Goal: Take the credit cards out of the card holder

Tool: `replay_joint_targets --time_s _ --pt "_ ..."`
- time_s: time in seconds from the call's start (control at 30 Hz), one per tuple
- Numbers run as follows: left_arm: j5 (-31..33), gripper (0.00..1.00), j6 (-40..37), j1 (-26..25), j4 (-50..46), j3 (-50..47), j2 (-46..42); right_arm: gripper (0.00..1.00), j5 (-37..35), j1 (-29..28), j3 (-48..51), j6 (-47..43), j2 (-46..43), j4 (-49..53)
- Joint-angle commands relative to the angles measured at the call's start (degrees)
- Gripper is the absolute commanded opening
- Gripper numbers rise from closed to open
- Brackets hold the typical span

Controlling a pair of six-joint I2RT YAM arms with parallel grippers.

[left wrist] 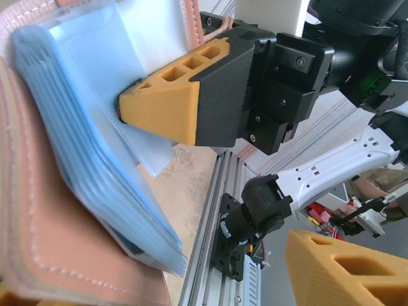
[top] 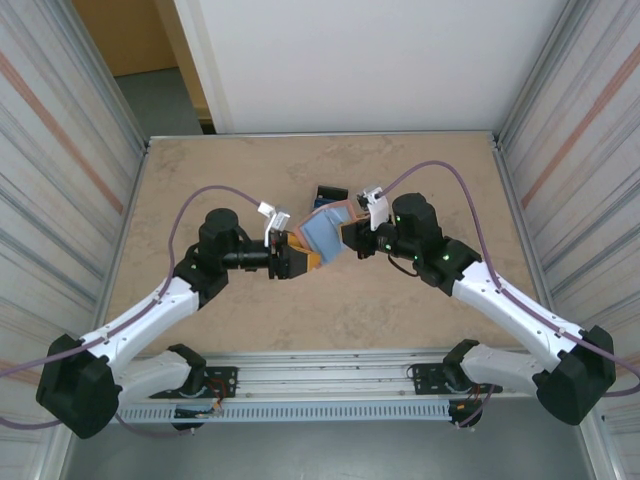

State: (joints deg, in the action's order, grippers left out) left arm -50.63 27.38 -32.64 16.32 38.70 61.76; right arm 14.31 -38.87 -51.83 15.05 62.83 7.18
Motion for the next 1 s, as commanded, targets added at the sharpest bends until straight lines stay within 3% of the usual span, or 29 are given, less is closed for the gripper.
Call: replay_joint_targets --time_s 0.0,0.07,0.17,0.57,0.73,0.83,0.97 --pt "-1.6 0.56 0.6 -0.3 3.2 -0.6 0.2 0.0 -1.3 0.3 0.4 2.9 -1.7 -1.0" --pt "0.2 0.46 0.7 -0.4 3.4 -0.9 0.2 0.0 -1.5 0.3 0.4 3.5 -1.6 -1.1" --pt "2.9 0.39 0.9 -0.4 3.5 -1.0 0.1 0.0 -0.4 0.3 0.7 4.1 -1.5 -1.6" --pt "5.2 0.31 1.3 -0.3 2.8 0.3 2.7 0.0 1.4 -0.3 1.8 4.8 -3.5 -3.0" --pt "5.3 0.18 1.3 -0.3 3.1 0.3 2.7 0.0 1.0 -0.3 2.2 4.6 -3.8 -2.8" --pt "5.6 0.11 1.0 -0.3 2.6 0.2 2.3 0.1 1.6 -0.3 2.3 4.2 -3.4 -2.5" --pt "6.0 0.02 1.0 -0.3 2.8 0.1 1.6 0.45 4.1 -0.8 2.7 1.9 -2.6 -2.3"
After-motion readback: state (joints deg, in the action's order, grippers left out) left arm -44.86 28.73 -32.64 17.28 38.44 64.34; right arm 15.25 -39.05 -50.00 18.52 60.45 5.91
